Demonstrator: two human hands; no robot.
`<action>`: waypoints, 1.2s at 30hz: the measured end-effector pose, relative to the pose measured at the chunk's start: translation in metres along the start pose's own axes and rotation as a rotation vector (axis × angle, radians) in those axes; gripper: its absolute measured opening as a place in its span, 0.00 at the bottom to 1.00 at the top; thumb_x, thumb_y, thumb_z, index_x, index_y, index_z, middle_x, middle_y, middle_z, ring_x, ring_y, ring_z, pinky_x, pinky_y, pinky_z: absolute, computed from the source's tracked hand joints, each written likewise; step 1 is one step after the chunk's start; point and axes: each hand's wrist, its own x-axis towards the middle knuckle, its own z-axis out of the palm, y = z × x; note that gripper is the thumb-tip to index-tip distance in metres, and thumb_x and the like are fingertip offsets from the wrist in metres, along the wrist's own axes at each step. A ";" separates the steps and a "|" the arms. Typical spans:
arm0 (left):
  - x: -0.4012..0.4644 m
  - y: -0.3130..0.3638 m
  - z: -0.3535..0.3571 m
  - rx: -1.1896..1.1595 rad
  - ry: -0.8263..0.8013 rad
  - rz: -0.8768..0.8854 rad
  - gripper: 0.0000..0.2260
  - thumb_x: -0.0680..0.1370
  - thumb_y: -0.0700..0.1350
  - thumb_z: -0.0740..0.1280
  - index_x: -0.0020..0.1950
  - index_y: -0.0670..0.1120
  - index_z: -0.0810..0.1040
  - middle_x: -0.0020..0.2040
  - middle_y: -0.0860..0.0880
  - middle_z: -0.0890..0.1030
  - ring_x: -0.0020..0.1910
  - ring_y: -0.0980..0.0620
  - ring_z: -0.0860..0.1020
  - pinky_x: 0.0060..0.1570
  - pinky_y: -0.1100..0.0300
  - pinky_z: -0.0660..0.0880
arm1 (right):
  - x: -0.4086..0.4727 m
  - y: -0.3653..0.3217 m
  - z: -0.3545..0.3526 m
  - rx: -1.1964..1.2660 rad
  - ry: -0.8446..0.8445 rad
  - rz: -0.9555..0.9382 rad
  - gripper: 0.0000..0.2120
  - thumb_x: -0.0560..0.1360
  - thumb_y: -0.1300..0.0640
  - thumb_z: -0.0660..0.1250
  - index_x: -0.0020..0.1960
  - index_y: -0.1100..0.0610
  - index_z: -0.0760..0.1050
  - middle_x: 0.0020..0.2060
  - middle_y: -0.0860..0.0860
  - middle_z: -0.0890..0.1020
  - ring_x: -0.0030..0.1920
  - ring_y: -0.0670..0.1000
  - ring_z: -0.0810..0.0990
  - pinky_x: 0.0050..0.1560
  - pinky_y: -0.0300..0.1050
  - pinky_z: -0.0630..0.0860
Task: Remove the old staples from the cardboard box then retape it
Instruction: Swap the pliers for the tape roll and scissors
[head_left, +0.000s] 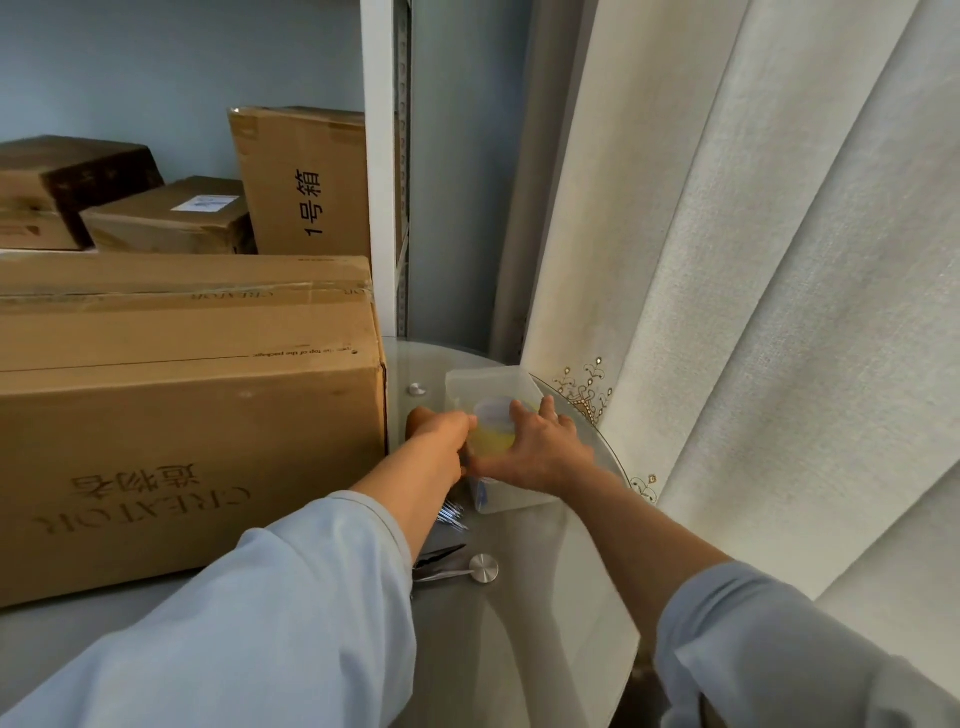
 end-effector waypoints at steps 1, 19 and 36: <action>-0.003 0.000 0.000 -0.018 -0.033 -0.009 0.17 0.74 0.38 0.70 0.62 0.37 0.72 0.57 0.36 0.79 0.54 0.38 0.79 0.49 0.44 0.78 | 0.003 0.003 -0.005 -0.022 -0.027 -0.012 0.49 0.66 0.30 0.66 0.78 0.50 0.51 0.77 0.57 0.47 0.76 0.64 0.48 0.71 0.68 0.54; -0.011 0.009 -0.001 0.153 -0.122 0.176 0.18 0.79 0.34 0.61 0.68 0.41 0.69 0.59 0.41 0.72 0.54 0.46 0.69 0.51 0.51 0.69 | 0.005 -0.019 -0.033 0.424 0.564 0.014 0.17 0.78 0.46 0.63 0.63 0.53 0.70 0.57 0.53 0.79 0.55 0.55 0.77 0.46 0.46 0.70; 0.002 0.001 -0.018 0.541 -0.079 0.292 0.20 0.76 0.28 0.57 0.66 0.42 0.71 0.60 0.37 0.75 0.58 0.38 0.74 0.58 0.44 0.75 | 0.011 0.002 -0.048 -0.875 0.552 -0.154 0.09 0.76 0.53 0.67 0.55 0.50 0.78 0.77 0.59 0.45 0.76 0.63 0.37 0.72 0.68 0.34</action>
